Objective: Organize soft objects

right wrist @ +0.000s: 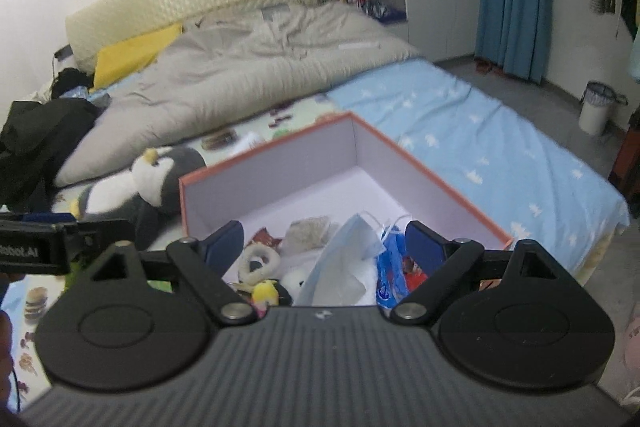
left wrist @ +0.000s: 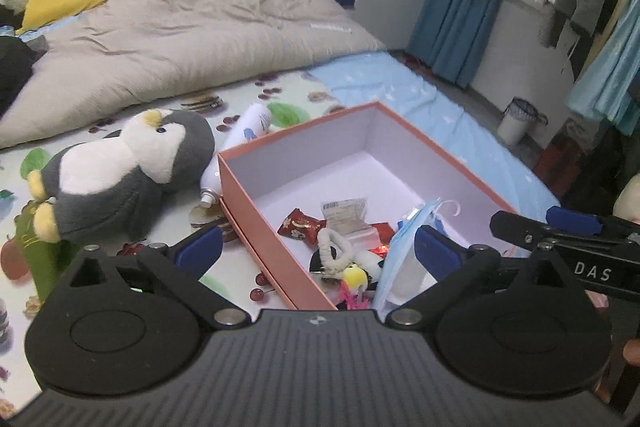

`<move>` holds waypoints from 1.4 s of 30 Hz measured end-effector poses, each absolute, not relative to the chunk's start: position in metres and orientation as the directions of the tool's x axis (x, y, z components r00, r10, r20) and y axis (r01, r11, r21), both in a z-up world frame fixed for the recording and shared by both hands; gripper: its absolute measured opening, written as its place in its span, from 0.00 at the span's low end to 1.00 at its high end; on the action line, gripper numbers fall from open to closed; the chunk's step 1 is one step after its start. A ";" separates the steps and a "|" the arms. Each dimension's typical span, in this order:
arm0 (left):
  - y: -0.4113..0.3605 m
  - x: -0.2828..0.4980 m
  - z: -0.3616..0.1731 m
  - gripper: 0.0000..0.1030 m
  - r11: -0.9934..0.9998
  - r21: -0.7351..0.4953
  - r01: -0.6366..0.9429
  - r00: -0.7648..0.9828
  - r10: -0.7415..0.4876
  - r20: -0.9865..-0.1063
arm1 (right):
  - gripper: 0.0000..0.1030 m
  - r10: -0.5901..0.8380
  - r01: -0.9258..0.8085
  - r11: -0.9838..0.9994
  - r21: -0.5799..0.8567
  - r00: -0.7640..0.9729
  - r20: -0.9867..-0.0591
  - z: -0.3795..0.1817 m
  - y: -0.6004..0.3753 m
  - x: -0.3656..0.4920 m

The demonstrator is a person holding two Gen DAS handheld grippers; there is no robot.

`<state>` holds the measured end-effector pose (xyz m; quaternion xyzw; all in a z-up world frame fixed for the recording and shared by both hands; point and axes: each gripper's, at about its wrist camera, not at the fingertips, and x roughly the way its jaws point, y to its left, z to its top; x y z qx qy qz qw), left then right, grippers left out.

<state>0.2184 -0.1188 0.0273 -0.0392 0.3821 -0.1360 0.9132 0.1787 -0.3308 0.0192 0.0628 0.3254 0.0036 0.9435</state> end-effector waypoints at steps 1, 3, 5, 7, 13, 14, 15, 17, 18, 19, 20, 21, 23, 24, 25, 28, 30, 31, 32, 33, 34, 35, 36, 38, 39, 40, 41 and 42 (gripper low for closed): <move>-0.117 0.212 0.032 1.00 0.960 -0.178 0.217 0.675 -0.279 -0.682 | 0.87 0.043 0.034 0.993 0.116 0.798 -0.601 0.026 -0.330 0.172; -0.114 0.195 0.043 1.00 0.959 -0.181 0.217 0.689 -0.282 -0.667 | 0.87 0.037 0.036 0.993 0.114 0.811 -0.584 0.036 -0.329 0.160; -0.111 0.181 0.052 1.00 0.957 -0.188 0.219 0.698 -0.288 -0.656 | 0.87 0.042 0.034 0.992 0.123 0.821 -0.570 0.046 -0.329 0.148; -0.109 0.168 0.059 1.00 0.958 -0.191 0.215 0.706 -0.287 -0.648 | 0.87 0.047 0.026 0.992 0.122 0.827 -0.560 0.053 -0.328 0.137; -0.108 0.132 0.075 1.00 0.955 -0.183 0.233 0.722 -0.296 -0.625 | 0.87 0.055 0.015 0.992 0.122 0.831 -0.553 0.065 -0.327 0.108; -0.107 0.126 0.077 1.00 0.956 -0.183 0.230 0.725 -0.294 -0.623 | 0.87 0.058 0.014 0.992 0.125 0.831 -0.553 0.066 -0.326 0.103; -0.107 0.120 0.078 1.00 0.956 -0.187 0.224 0.729 -0.292 -0.620 | 0.87 0.059 0.014 0.992 0.125 0.829 -0.556 0.065 -0.325 0.099; -0.105 0.109 0.079 1.00 0.956 -0.195 0.219 0.733 -0.294 -0.614 | 0.87 0.063 0.008 0.992 0.123 0.826 -0.560 0.065 -0.323 0.089; -0.105 0.105 0.080 1.00 0.955 -0.195 0.222 0.733 -0.295 -0.613 | 0.87 0.063 0.007 0.992 0.122 0.826 -0.561 0.064 -0.322 0.084; -0.104 0.100 0.080 1.00 0.956 -0.192 0.223 0.734 -0.294 -0.612 | 0.87 0.064 0.003 0.993 0.118 0.824 -0.563 0.064 -0.322 0.078; -0.102 0.094 0.080 1.00 0.957 -0.191 0.219 0.736 -0.291 -0.611 | 0.87 0.063 0.001 0.994 0.112 0.823 -0.564 0.063 -0.321 0.074; -0.101 0.090 0.079 1.00 0.958 -0.193 0.214 0.738 -0.288 -0.610 | 0.87 0.058 0.003 0.994 0.107 0.823 -0.565 0.063 -0.321 0.069; -0.098 0.079 0.077 1.00 0.959 -0.198 0.204 0.741 -0.283 -0.609 | 0.87 0.055 0.006 0.994 0.105 0.821 -0.569 0.060 -0.321 0.060; -0.097 0.074 0.076 1.00 0.960 -0.198 0.201 0.741 -0.280 -0.610 | 0.87 0.055 0.006 0.994 0.105 0.820 -0.569 0.059 -0.320 0.056; -0.096 0.070 0.075 1.00 0.960 -0.197 0.199 0.741 -0.279 -0.611 | 0.87 0.056 0.006 0.994 0.105 0.819 -0.571 0.058 -0.319 0.052; -0.093 0.057 0.073 1.00 0.959 -0.209 0.190 0.742 -0.280 -0.610 | 0.87 0.059 0.007 0.994 0.111 0.816 -0.575 0.054 -0.317 0.042; -0.092 0.053 0.072 1.00 0.958 -0.214 0.192 0.743 -0.284 -0.606 | 0.87 0.064 0.008 0.993 0.122 0.814 -0.577 0.052 -0.318 0.036; -0.092 0.050 0.071 1.00 0.958 -0.214 0.193 0.744 -0.285 -0.605 | 0.87 0.069 0.005 0.992 0.125 0.813 -0.579 0.050 -0.318 0.033; -0.092 0.047 0.071 1.00 0.958 -0.212 0.192 0.745 -0.283 -0.604 | 0.87 0.070 0.005 0.992 0.127 0.812 -0.579 0.048 -0.318 0.031; -0.093 0.045 0.070 1.00 0.958 -0.211 0.193 0.746 -0.283 -0.602 | 0.87 0.070 0.005 0.992 0.127 0.813 -0.579 0.048 -0.318 0.029; -0.093 0.042 0.070 1.00 0.958 -0.209 0.196 0.749 -0.284 -0.599 | 0.87 0.072 0.003 0.992 0.128 0.814 -0.576 0.047 -0.318 0.027; -0.094 0.041 0.069 1.00 0.958 -0.205 0.199 0.751 -0.283 -0.597 | 0.87 0.074 -0.001 0.992 0.126 0.816 -0.574 0.046 -0.318 0.026; -0.095 0.038 0.069 1.00 0.959 -0.200 0.202 0.754 -0.283 -0.593 | 0.87 0.074 -0.004 0.992 0.124 0.817 -0.572 0.045 -0.319 0.024; -0.097 0.035 0.067 1.00 0.960 -0.187 0.207 0.759 -0.278 -0.588 | 0.87 0.074 -0.010 0.993 0.115 0.820 -0.568 0.041 -0.318 0.022; -0.098 0.034 0.065 1.00 0.961 -0.183 0.207 0.760 -0.276 -0.588 | 0.87 0.073 -0.010 0.994 0.112 0.818 -0.570 0.040 -0.318 0.021; -0.098 0.033 0.064 1.00 0.961 -0.186 0.205 0.758 -0.276 -0.590 | 0.87 0.072 -0.010 0.994 0.110 0.814 -0.576 0.038 -0.318 0.021; -0.098 0.034 0.062 1.00 0.960 -0.192 0.206 0.754 -0.280 -0.594 | 0.87 0.072 -0.008 0.994 0.111 0.810 -0.583 0.036 -0.318 0.021; -0.098 0.034 0.061 1.00 0.958 -0.197 0.210 0.751 -0.287 -0.595 | 0.87 0.073 -0.008 0.994 0.113 0.808 -0.585 0.036 -0.319 0.020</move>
